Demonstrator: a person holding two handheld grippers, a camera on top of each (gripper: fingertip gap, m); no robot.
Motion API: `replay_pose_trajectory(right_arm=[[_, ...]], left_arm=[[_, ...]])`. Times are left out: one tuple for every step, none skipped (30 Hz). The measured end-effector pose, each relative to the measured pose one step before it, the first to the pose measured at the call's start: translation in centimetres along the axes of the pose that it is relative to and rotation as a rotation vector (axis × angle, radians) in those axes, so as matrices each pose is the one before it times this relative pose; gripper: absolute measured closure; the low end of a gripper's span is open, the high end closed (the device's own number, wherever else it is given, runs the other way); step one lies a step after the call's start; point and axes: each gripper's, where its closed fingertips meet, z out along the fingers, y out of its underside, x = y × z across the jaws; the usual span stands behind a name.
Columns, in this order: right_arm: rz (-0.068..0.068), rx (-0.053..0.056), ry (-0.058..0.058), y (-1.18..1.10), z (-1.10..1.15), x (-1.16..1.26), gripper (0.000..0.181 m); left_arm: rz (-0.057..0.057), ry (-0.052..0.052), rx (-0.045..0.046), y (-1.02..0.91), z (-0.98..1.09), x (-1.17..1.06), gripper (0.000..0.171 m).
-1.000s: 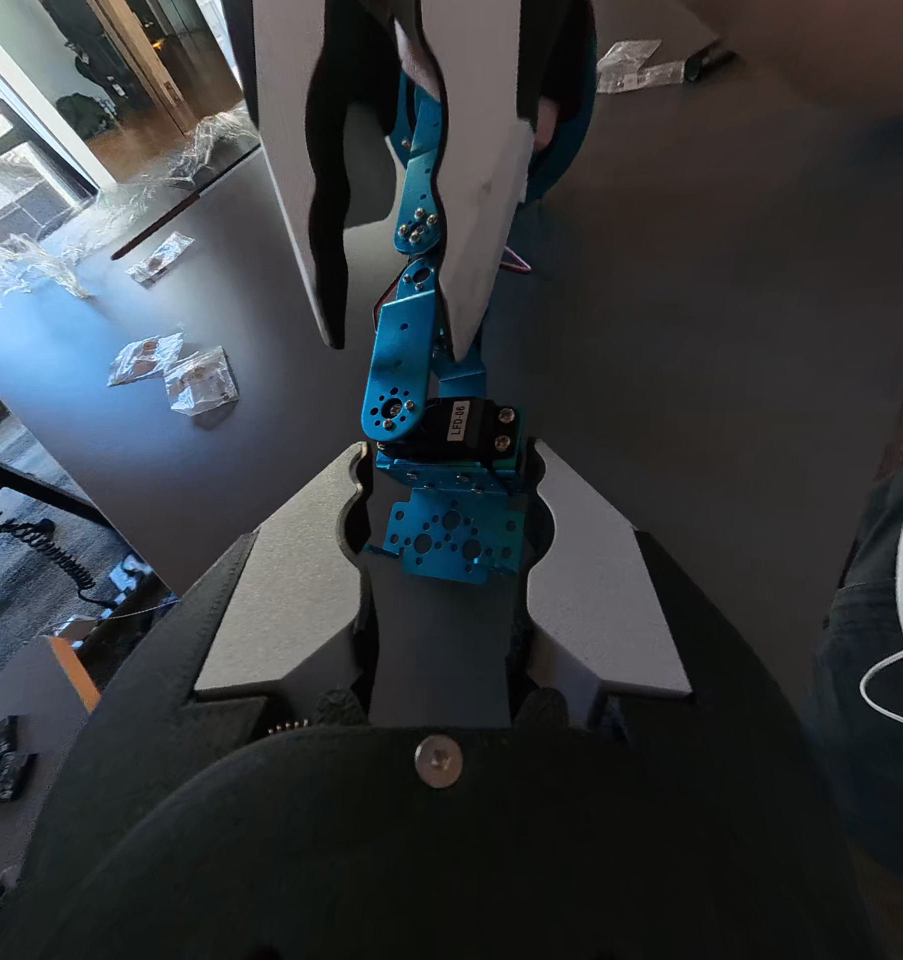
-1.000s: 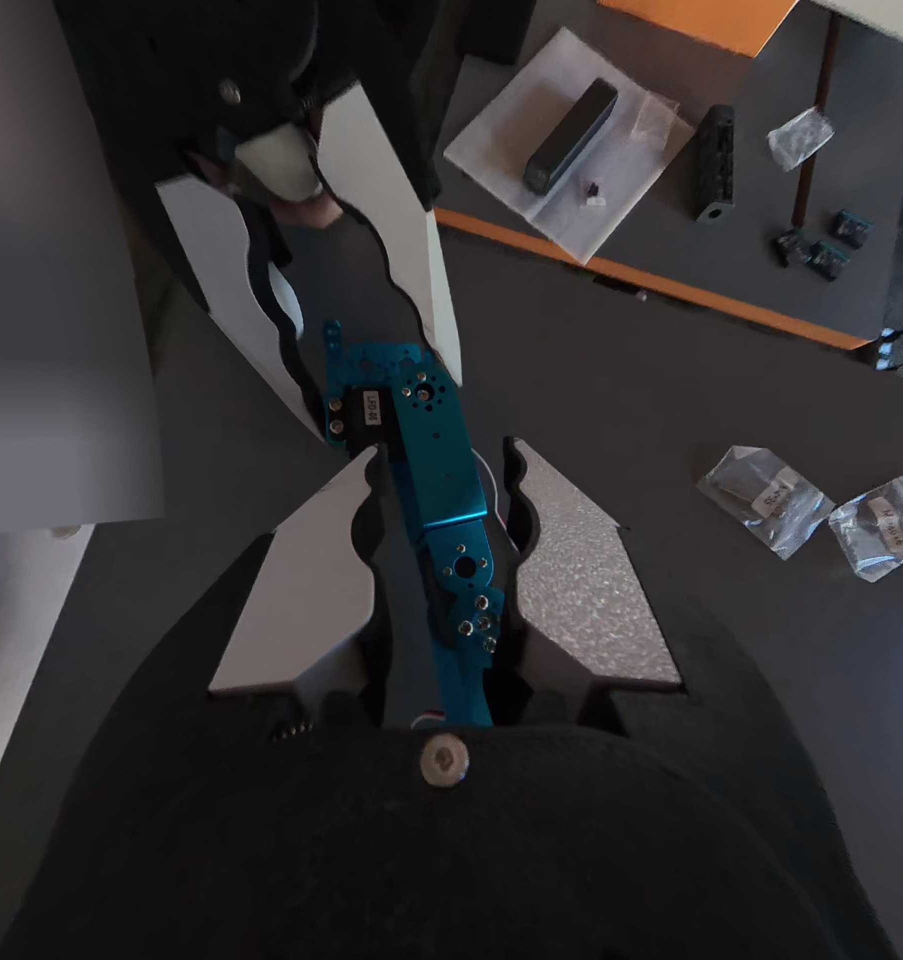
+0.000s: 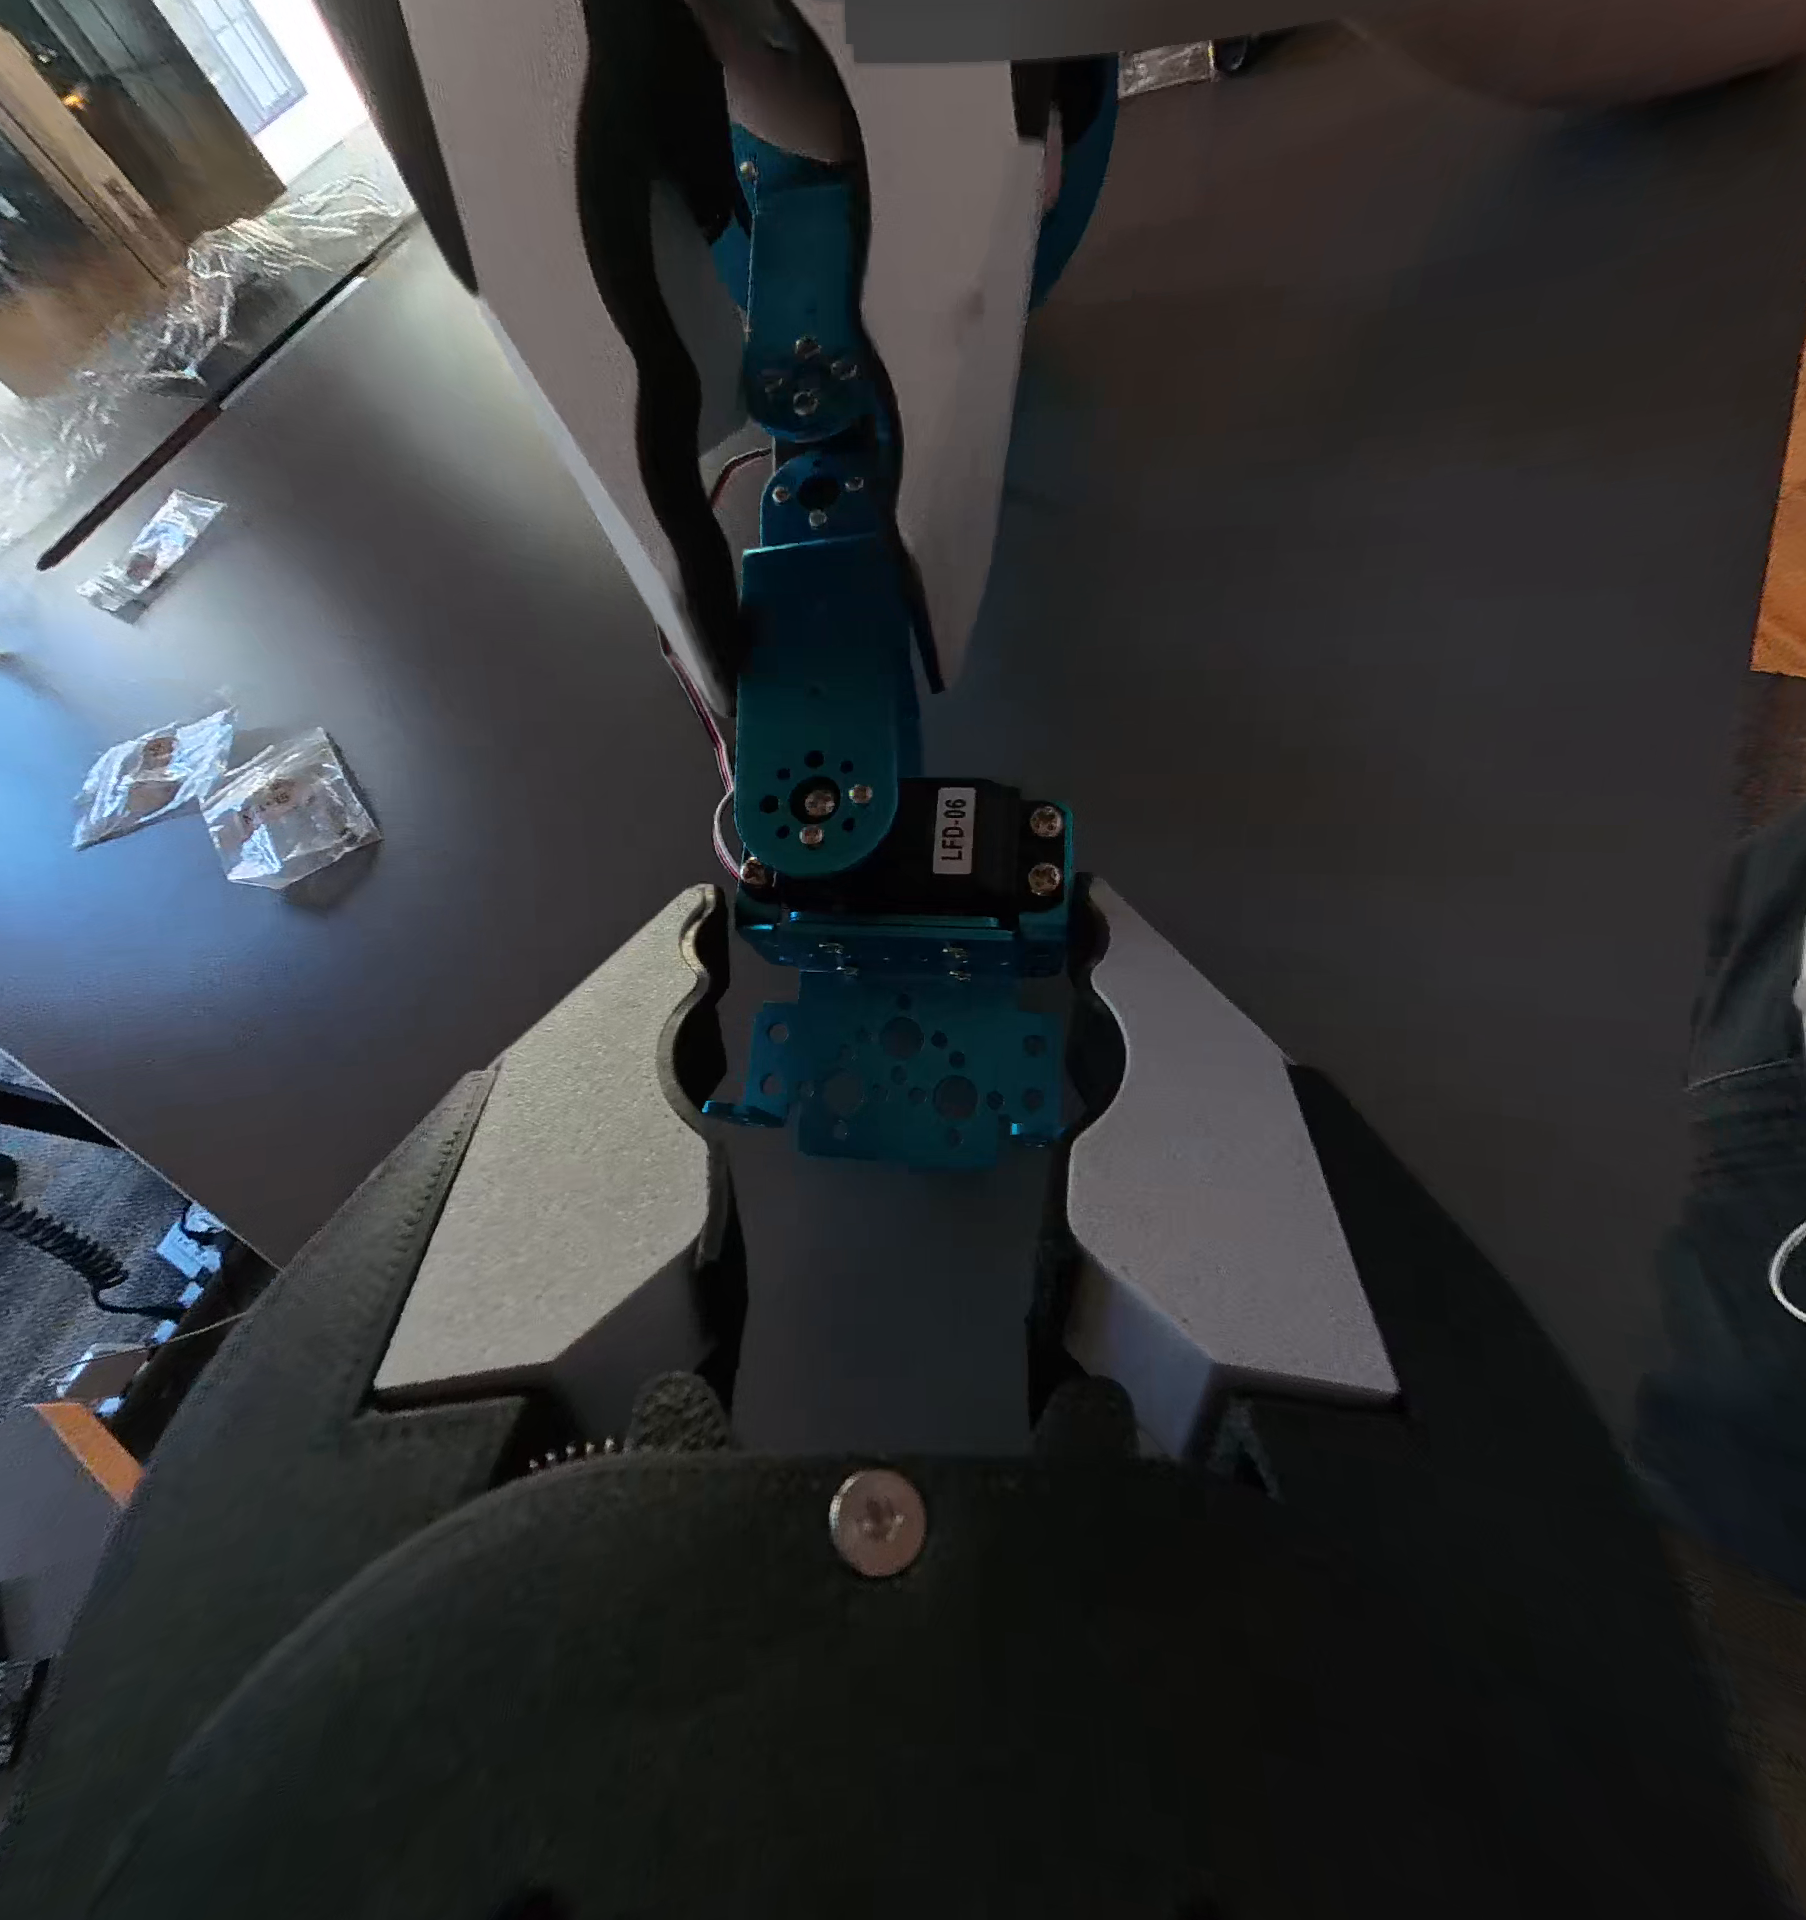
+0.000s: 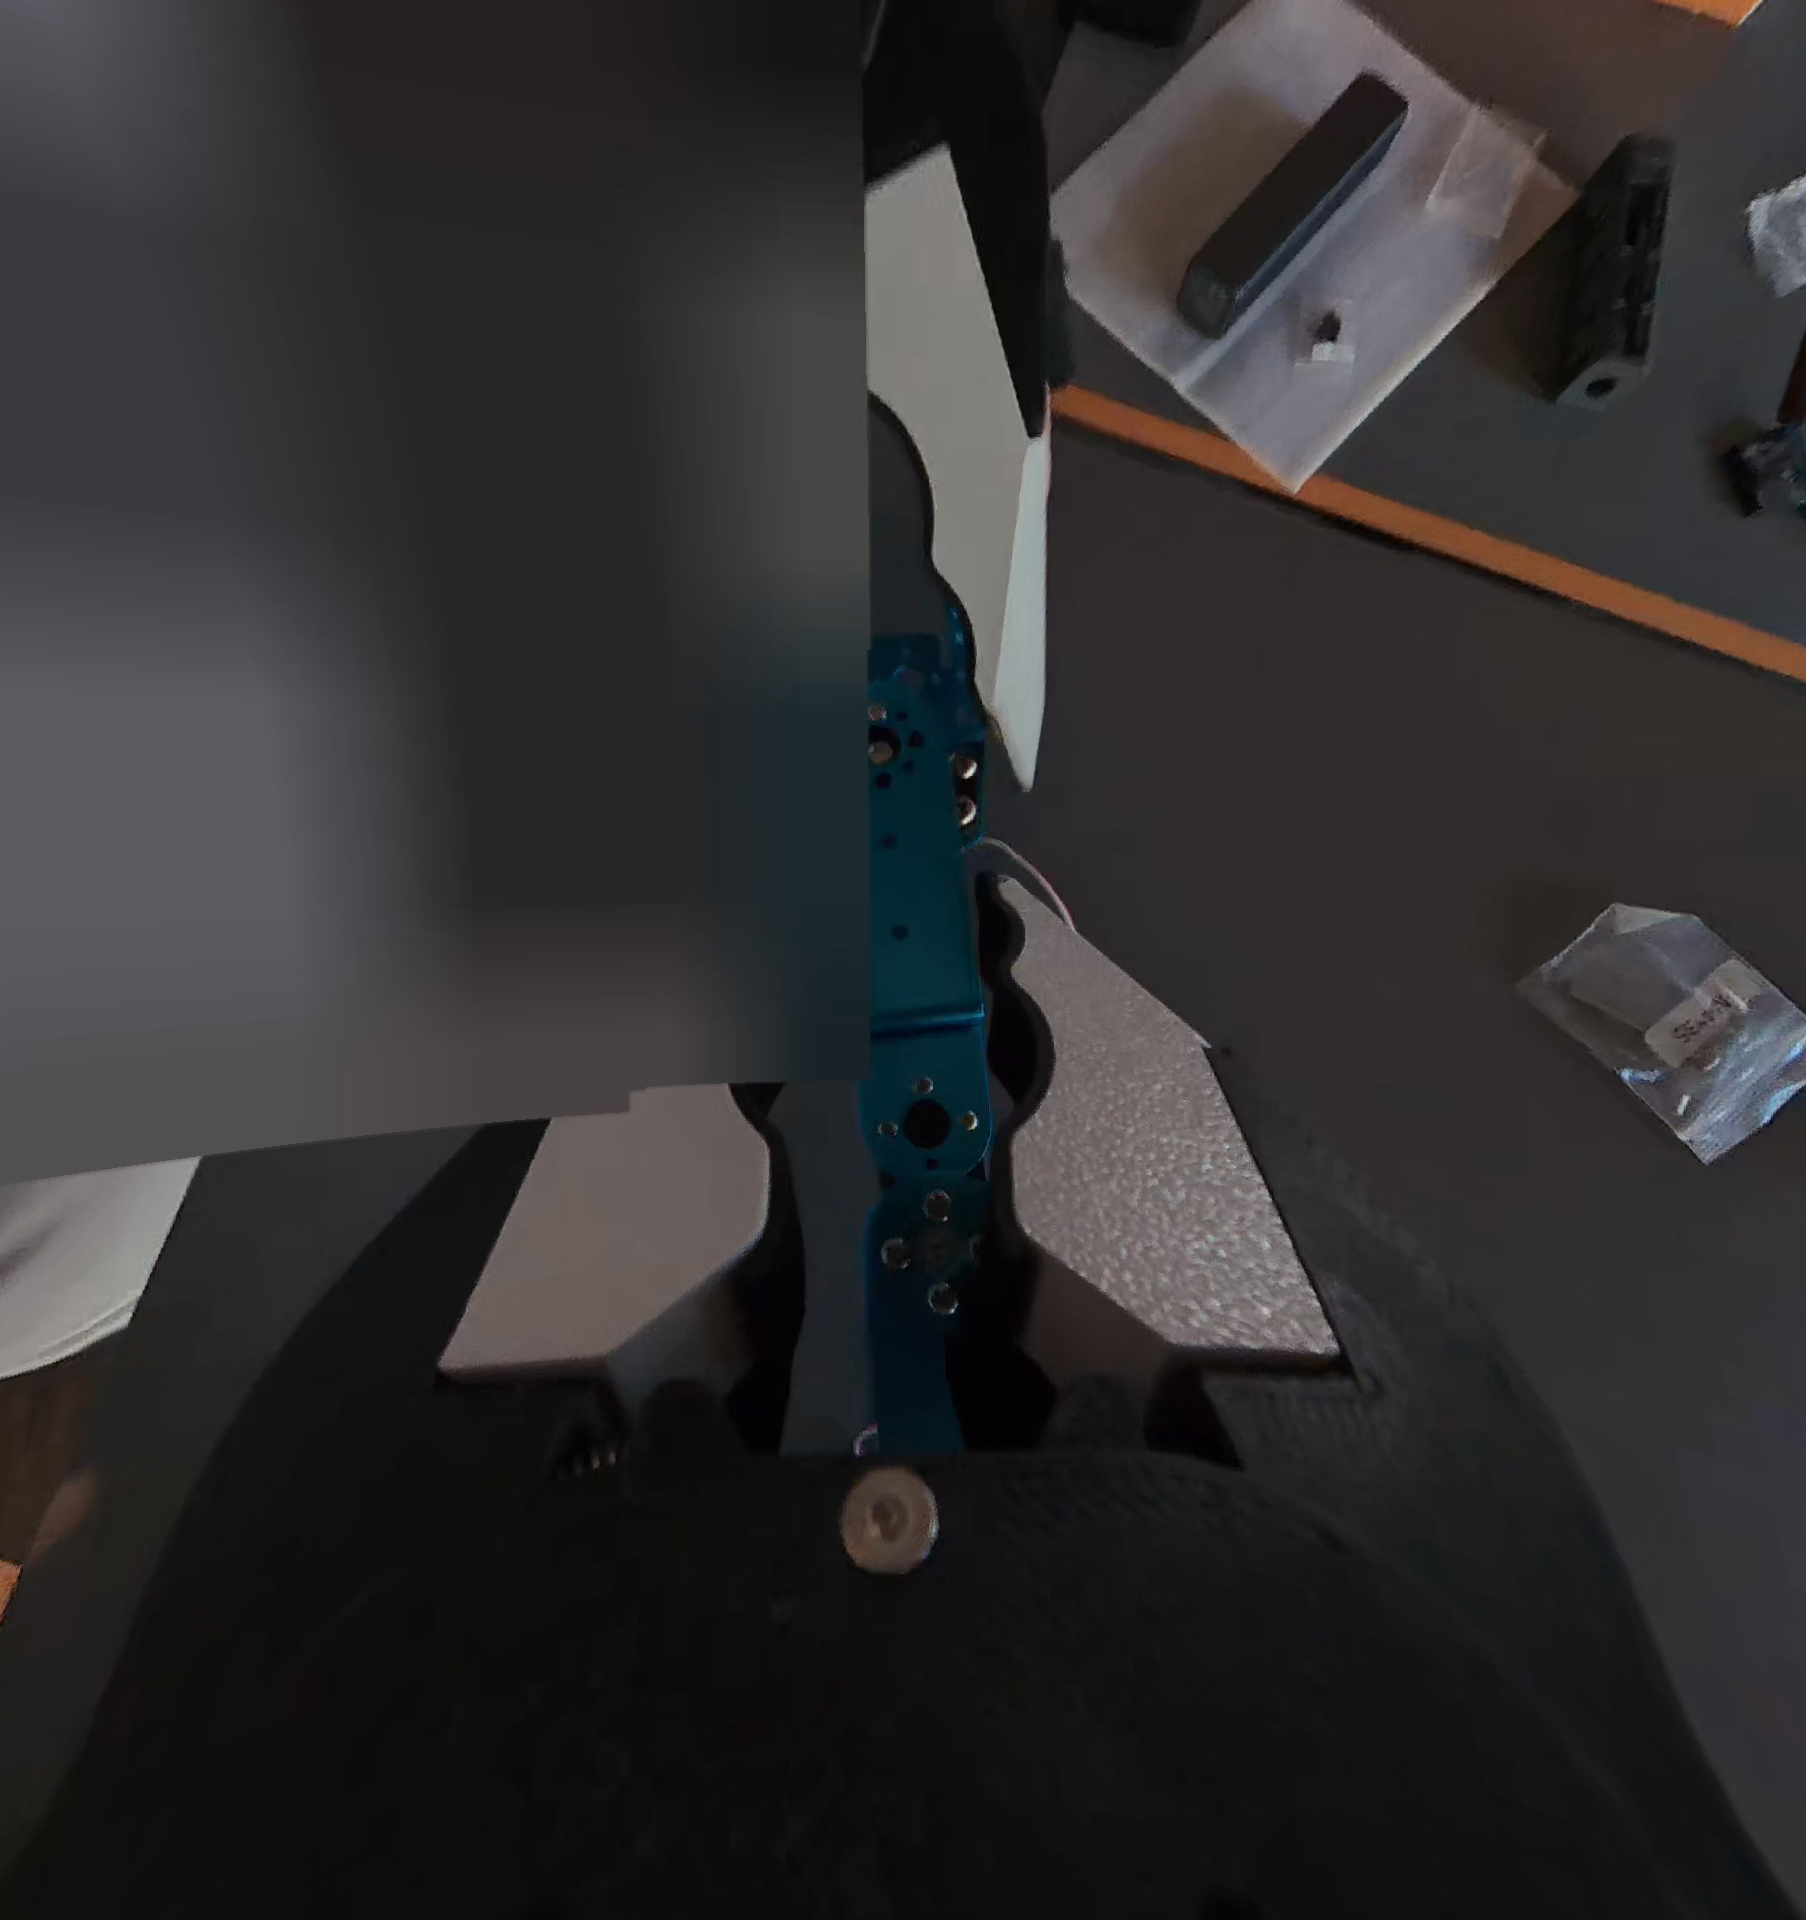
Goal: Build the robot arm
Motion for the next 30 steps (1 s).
replay_pose_trajectory(right_arm=[[-0.0060, -0.0147, 0.0184, 0.204, 0.133, 0.175, 0.151], [-0.0033, -0.0032, 0.0056, 0.036, 0.032, 0.010, 0.152], [-0.0005, -0.0004, -0.0008, 0.008, -0.006, -0.069, 0.153], [-0.0039, 0.0018, 0.0036, -0.003, -0.005, 0.003, 0.153], [-0.0056, 0.0017, 0.0057, -0.003, -0.019, 0.014, 0.153], [-0.0039, 0.0003, 0.0050, -0.001, -0.005, -0.024, 0.152], [-0.0038, -0.0002, 0.0053, 0.008, -0.011, -0.031, 0.152], [-0.0069, 0.0011, 0.0083, 0.006, -0.017, -0.014, 0.152], [-0.0088, 0.0024, 0.0073, 0.002, -0.036, -0.047, 0.152], [-0.0079, 0.0010, 0.0042, 0.026, -0.041, -0.108, 0.153], [-0.0059, 0.0007, 0.0028, 0.017, -0.032, -0.113, 0.153], [-0.0051, 0.0006, 0.0028, 0.019, -0.030, -0.068, 0.153], [-0.0024, 0.0009, 0.0028, 0.008, -0.029, -0.016, 0.153], [0.0017, 0.0002, 0.0002, 0.010, -0.006, 0.014, 0.153], [0.0017, -0.0002, -0.0013, 0.000, -0.007, 0.012, 0.153], [-0.0004, 0.0005, -0.0001, 0.001, -0.002, 0.003, 0.153], [-0.0016, 0.0001, 0.0012, 0.002, -0.005, -0.001, 0.153], [-0.0026, 0.0006, 0.0028, 0.006, -0.011, 0.011, 0.153], [-0.0009, 0.0008, 0.0018, 0.008, -0.021, 0.029, 0.153], [0.0017, 0.0000, -0.0005, 0.004, 0.002, 0.022, 0.153], [0.0017, -0.0003, -0.0004, 0.002, -0.010, 0.014, 0.153], [-0.0005, -0.0003, 0.0000, 0.005, -0.004, -0.007, 0.153], [-0.0019, -0.0002, 0.0004, -0.001, -0.002, -0.012, 0.153], [-0.0008, -0.0003, 0.0003, -0.002, 0.000, -0.011, 0.153], [-0.0019, -0.0006, 0.0001, -0.003, -0.001, -0.028, 0.153], [-0.0031, -0.0008, 0.0011, 0.008, 0.004, -0.017, 0.153], [-0.0009, 0.0001, 0.0002, 0.000, -0.002, -0.001, 0.153], [-0.0010, 0.0004, -0.0004, 0.003, -0.005, -0.006, 0.153], [-0.0019, 0.0001, -0.0001, 0.001, -0.004, -0.008, 0.153], [-0.0014, -0.0003, 0.0001, 0.006, -0.006, -0.008, 0.153]], left_arm=[[0.0070, -0.0077, 0.00016, -0.009, 0.005, -0.014, 0.106], [0.0071, -0.0083, -0.00164, 0.011, 0.014, -0.013, 0.106], [0.0070, -0.0060, -0.00274, 0.013, 0.031, 0.007, 0.105], [0.0068, -0.0031, -0.00101, -0.016, 0.016, 0.037, 0.105], [0.0071, -0.0023, -0.00019, -0.042, 0.012, 0.030, 0.106], [0.0078, -0.0051, -0.00143, -0.033, 0.011, -0.005, 0.106], [0.0116, -0.0051, -0.00059, -0.073, 0.009, 0.021, 0.106], [0.0099, -0.0036, -0.00101, -0.084, -0.008, 0.017, 0.106], [-0.0017, 0.0041, 0.00440, -0.185, -0.026, 0.066, 0.105], [-0.0168, 0.0123, 0.01668, -0.417, -0.063, 0.134, 0.106], [-0.0228, 0.0168, 0.02089, -0.467, -0.038, 0.165, 0.106], [-0.0187, 0.0144, 0.00477, -0.136, 0.034, 0.115, 0.110], [-0.0091, 0.0101, -0.01401, 0.238, 0.112, 0.050, 0.109], [-0.0041, 0.0034, -0.01445, 0.245, 0.058, 0.013, 0.109], [0.0017, -0.0047, -0.00835, 0.114, 0.005, -0.027, 0.108], [0.0024, -0.0080, -0.00517, 0.020, -0.001, -0.008, 0.109], [-0.0049, -0.0072, -0.00414, 0.009, 0.031, -0.017, 0.109], [-0.0120, -0.0060, -0.00204, -0.011, 0.041, -0.019, 0.109], [-0.0098, -0.0078, -0.00032, -0.007, 0.028, -0.022, 0.109], [-0.0070, -0.0109, 0.00054, -0.014, 0.029, -0.044, 0.109], [-0.0081, -0.0121, 0.00053, -0.005, 0.024, -0.029, 0.109], [-0.0064, -0.0106, -0.00275, -0.005, 0.019, -0.019, 0.109], [-0.0049, -0.0098, -0.00273, 0.006, 0.014, -0.006, 0.109], [-0.0017, -0.0089, -0.00176, -0.007, 0.020, -0.014, 0.109], [-0.0009, -0.0060, -0.00134, 0.016, 0.004, -0.006, 0.109], [-0.0021, -0.0034, -0.00092, 0.007, 0.014, -0.011, 0.109], [-0.0027, -0.0024, -0.00060, 0.001, 0.004, -0.005, 0.109], [-0.0024, -0.0020, -0.00020, 0.001, 0.021, -0.009, 0.109], [-0.0004, -0.0011, 0.00046, 0.000, 0.007, 0.000, 0.109], [-0.0004, 0.0000, 0.00006, 0.010, 0.006, -0.005, 0.109]])
